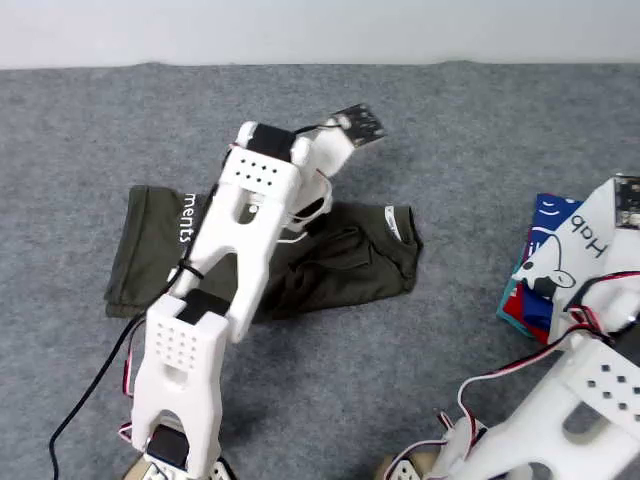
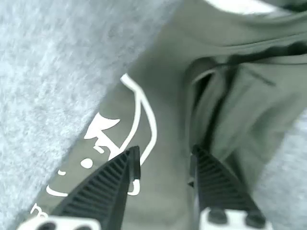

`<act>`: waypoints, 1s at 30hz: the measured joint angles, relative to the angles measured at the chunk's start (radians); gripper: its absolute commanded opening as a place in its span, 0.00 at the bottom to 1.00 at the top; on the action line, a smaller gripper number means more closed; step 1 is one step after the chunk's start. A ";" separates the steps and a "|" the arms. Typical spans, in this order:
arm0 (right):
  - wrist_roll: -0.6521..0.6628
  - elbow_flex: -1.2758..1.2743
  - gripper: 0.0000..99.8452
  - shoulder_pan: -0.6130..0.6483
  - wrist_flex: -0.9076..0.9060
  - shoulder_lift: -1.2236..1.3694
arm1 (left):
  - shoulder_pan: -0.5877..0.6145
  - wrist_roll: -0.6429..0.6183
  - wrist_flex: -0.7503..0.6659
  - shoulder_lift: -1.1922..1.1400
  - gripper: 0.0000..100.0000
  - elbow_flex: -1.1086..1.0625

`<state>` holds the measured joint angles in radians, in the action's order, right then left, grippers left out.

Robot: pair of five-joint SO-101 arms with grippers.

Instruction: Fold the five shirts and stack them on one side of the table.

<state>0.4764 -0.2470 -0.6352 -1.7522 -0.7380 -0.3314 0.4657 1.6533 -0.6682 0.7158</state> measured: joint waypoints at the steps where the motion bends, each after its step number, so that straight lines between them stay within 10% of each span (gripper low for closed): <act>1: 0.000 0.000 0.01 0.000 0.000 0.000 | -0.012 0.000 0.008 0.000 0.18 0.006; 30: 0.000 0.000 0.01 0.000 0.000 0.000 | 0.080 0.031 -0.137 -0.192 0.18 -0.032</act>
<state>0.4764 -0.2470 -0.6352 -1.7522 -0.7380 -0.2516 0.4964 1.5167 -0.8600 0.6836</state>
